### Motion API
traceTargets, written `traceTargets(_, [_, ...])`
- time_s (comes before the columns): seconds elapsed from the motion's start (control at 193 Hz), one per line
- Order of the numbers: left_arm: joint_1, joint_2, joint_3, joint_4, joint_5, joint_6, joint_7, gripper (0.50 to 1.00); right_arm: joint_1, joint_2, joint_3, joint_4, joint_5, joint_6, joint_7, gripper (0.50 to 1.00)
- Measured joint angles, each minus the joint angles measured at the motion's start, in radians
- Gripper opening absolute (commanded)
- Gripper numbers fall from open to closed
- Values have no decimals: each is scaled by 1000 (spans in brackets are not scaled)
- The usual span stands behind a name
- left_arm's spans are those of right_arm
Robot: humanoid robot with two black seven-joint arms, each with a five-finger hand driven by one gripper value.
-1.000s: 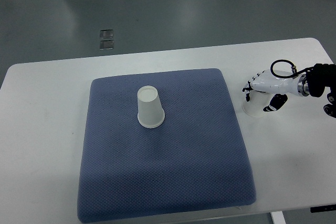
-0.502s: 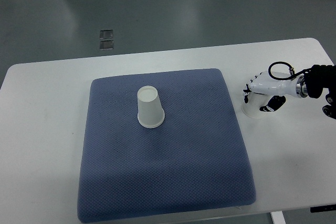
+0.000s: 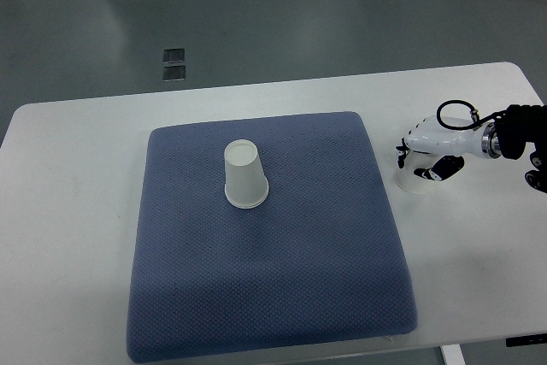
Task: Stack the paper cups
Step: 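Close the right hand fingers around the cup's base, then lift the cup with the right hand and carry it toward the other cup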
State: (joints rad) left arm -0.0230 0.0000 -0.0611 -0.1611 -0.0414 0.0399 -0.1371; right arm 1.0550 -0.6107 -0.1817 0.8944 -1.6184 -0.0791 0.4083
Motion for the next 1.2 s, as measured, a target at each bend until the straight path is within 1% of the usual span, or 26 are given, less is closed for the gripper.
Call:
traceTargets(0.202, [0, 0, 0, 0, 0, 0, 1, 1000, 6, 0, 2, 0, 0, 5, 1, 500])
traceTargets(0.492, [0, 0, 0, 0, 0, 0, 0, 1000, 54, -5, 6, 0, 6, 21, 4, 500])
traceTargets(0.87, [0, 0, 0, 0, 0, 0, 0, 1000, 74, -7, 16, 1, 12, 23, 6, 500])
traceTargets(1.202, [0, 0, 0, 0, 0, 0, 0, 1000, 156, -14, 19, 12, 29, 43, 14, 500])
